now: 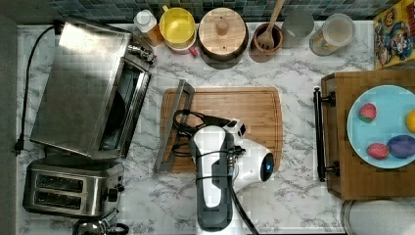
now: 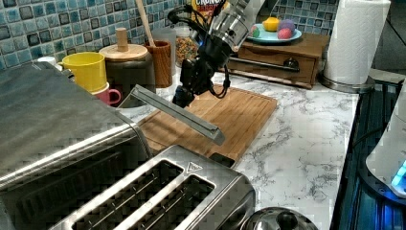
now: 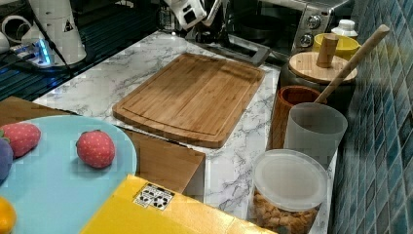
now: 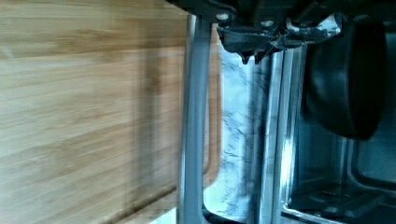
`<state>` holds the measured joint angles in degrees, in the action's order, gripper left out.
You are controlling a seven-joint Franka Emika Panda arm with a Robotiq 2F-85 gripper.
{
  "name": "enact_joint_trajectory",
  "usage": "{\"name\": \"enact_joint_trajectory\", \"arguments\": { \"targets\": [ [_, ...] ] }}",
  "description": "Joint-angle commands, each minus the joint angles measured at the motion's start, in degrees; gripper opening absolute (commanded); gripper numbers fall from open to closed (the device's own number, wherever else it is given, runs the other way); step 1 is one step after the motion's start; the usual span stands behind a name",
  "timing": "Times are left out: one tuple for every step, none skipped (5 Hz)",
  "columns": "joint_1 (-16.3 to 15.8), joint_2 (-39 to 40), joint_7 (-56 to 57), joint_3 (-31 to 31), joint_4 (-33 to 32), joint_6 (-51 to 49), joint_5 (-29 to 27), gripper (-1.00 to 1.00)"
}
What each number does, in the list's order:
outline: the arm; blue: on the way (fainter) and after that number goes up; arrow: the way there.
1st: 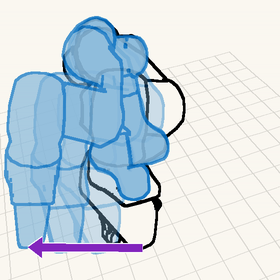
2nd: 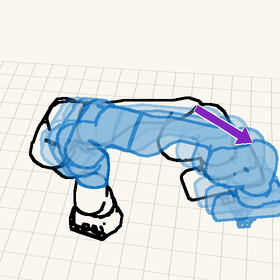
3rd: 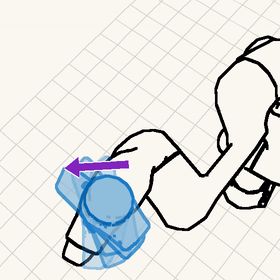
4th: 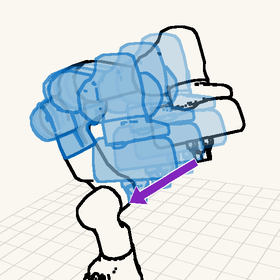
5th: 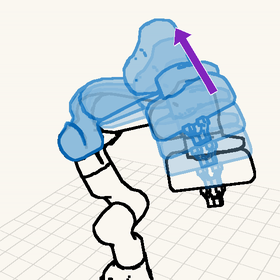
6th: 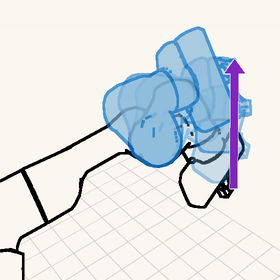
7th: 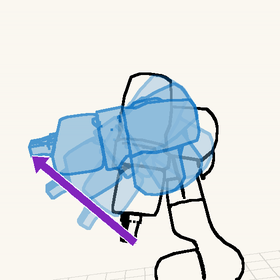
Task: Close the oven.
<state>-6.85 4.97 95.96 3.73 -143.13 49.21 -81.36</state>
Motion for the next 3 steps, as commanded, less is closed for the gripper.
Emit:
{"name": "enact_joint_trajectory", "arguments": {
  "targets": [
    [-14.1, -0.2, -30.7, -14.9, 16.1, 12.3, 28.2, -1.00],
    [-13.6, -1.2, -41.2, -17.2, 16.1, 16.0, 40.6, -1.00],
    [-12.2, -4.1, -46.7, -19.1, 15.6, 17.7, 45.6, -1.00]
  ]
}}
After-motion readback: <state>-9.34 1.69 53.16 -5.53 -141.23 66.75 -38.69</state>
